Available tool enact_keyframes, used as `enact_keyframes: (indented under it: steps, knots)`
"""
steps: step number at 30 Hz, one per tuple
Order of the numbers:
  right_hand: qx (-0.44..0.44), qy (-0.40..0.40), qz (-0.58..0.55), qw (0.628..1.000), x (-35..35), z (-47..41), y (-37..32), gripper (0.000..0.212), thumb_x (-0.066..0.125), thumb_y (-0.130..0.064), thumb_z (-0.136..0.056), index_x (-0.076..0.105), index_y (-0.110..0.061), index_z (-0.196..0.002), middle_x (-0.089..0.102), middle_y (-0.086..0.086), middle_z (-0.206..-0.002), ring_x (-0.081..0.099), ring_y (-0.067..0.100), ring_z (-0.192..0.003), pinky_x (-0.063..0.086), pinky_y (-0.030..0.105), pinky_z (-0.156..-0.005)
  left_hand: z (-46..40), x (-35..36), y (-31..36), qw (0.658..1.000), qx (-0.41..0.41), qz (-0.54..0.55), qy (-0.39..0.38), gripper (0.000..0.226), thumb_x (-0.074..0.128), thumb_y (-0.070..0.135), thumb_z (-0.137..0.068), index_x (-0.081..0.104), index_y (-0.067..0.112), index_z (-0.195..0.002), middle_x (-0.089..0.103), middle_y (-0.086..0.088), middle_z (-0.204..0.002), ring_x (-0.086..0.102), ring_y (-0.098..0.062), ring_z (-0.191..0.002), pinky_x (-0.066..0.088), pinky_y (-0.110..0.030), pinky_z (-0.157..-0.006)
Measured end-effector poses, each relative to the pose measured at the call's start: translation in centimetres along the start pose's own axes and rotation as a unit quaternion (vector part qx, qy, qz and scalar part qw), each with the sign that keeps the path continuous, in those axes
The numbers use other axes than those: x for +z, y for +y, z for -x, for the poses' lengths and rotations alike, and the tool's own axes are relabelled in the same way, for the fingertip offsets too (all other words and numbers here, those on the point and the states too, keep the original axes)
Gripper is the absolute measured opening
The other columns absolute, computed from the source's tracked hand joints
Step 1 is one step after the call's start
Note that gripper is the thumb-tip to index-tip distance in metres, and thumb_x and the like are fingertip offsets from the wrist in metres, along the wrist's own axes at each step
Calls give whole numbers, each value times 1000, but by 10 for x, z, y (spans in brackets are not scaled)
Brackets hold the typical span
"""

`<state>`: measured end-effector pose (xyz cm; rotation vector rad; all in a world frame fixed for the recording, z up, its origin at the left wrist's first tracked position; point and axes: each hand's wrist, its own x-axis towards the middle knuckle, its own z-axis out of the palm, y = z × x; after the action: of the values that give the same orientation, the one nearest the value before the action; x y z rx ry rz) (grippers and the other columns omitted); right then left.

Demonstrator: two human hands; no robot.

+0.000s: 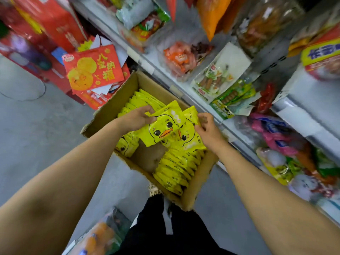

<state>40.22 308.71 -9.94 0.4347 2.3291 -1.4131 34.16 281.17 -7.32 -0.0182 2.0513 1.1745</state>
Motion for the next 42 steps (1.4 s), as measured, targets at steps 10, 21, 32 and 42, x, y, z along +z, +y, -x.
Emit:
enact_keyframes:
  steps: [10, 21, 32, 42]
  knots:
    - [-47, 124, -64, 989, -99, 92, -30, 53, 65, -37, -92, 46, -23, -139, 64, 5, -117, 64, 19, -102, 53, 39, -90, 60, 65, 112, 993, 107, 45, 6, 38, 65, 39, -89, 56, 11, -112, 65, 2, -113, 59, -14, -109, 43, -27, -91]
    - [-109, 168, -211, 957, -240, 285, 11, 55, 87, -13, -70, 63, -17, -119, 74, -3, -102, 72, 11, -91, 60, 32, -77, 181, 203, 224, 975, 194, 68, -80, 76, 86, 35, -59, 57, 11, -124, 70, -12, -114, 68, -30, -100, 56, -46, -86]
    - [-192, 359, -246, 880, -402, 444, 37, 26, 83, -12, -75, 69, -22, -94, 75, -1, -97, 72, 12, -80, 59, 30, -69, 243, 338, 363, 946, 320, 4, -58, 61, 88, 39, -58, 66, 18, -111, 74, -5, -105, 70, -27, -97, 54, -47, -89]
    - [-211, 491, -286, 795, -515, 489, 61, 26, 82, -14, -76, 73, -16, -101, 77, -2, -88, 74, 17, -80, 61, 35, -69, 218, 430, 496, 903, 380, -191, -60, 49, 86, 28, -68, 67, 15, -111, 74, -1, -102, 71, -18, -91, 56, -39, -86]
